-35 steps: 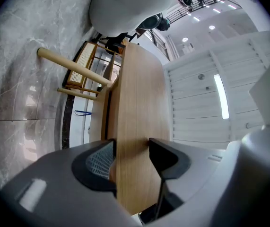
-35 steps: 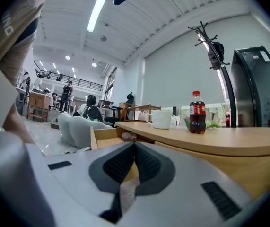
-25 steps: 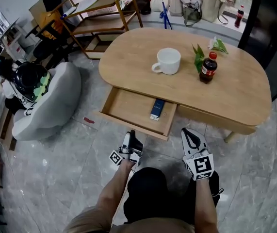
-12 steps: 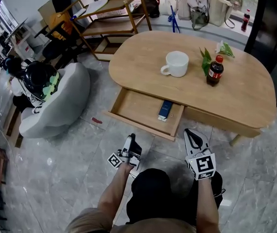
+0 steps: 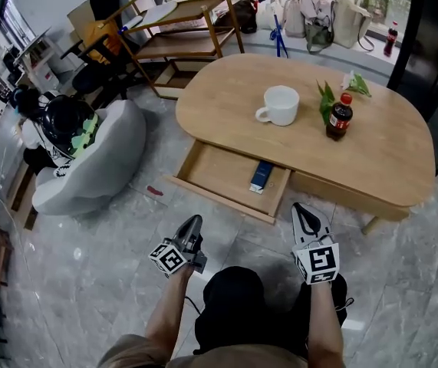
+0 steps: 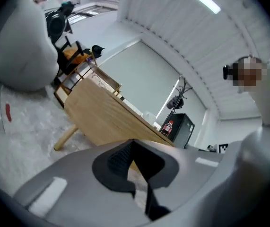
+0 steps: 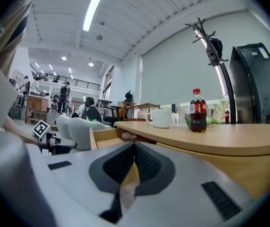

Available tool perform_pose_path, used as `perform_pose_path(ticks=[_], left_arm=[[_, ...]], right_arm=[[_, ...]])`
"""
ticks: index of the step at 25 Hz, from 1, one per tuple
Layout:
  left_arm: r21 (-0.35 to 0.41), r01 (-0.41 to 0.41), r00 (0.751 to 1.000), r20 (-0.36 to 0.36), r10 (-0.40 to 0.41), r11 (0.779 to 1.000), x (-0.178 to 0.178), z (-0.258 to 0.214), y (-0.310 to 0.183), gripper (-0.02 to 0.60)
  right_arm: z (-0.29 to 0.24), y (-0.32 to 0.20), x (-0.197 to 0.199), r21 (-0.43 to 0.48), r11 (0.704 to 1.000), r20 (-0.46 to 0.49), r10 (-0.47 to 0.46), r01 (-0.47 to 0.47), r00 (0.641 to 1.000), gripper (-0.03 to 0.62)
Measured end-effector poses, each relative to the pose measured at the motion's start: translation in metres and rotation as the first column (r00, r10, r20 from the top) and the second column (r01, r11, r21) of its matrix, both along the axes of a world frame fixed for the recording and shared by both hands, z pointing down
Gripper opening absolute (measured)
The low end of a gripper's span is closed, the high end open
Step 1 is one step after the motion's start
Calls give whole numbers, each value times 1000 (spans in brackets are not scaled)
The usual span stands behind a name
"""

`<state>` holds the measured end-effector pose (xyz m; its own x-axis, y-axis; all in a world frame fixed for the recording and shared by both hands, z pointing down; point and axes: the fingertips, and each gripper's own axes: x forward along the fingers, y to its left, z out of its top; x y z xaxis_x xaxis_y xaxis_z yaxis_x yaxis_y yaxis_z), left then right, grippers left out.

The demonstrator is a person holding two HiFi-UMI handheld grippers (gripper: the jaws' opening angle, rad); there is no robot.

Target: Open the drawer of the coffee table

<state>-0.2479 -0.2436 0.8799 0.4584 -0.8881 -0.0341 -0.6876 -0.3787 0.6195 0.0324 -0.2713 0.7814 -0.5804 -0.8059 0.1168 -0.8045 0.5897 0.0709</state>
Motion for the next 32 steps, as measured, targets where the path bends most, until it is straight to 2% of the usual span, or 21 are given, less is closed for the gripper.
perform_pose_path(ticks=[2,3,6,12,14,17,22,29,32], left_arm=[[21,32,987,154,-35,999,0,-20,0,6],[26,38,971,234,-43,999,3,-30,0,6],[27,-1,903,429,-11,1000,27,-62,-1,6],[122,-99,791,612,4,988,99,-137,-18,6],[136,-103,761,649,-10,985,121,-153,-22,6],[166,-73,737,673,-59,983,143,-165,-28,6],[171,-86,740,670,-52,982,155,-163,-38,6],[147,-81,721,692,-44,986,152,-150,-49,6],[146,-78,705,707,-49,986,150,-147,-54,6]], right_arm=[[-4,-3,5,-3,1000,13,21,-20,1000,5],[-5,-4,7,-9,1000,22,30,-30,999,5],[-13,-6,14,-17,999,53,49,-48,997,5],[-34,-12,21,-5,997,83,74,-74,994,5],[-40,-13,19,2,997,87,76,-76,993,5],[-48,-13,13,16,997,83,68,-69,994,5],[-50,-14,11,40,996,76,72,-76,994,5],[-45,-21,15,30,997,88,66,-69,994,5],[-41,-26,13,20,998,86,62,-64,994,5]])
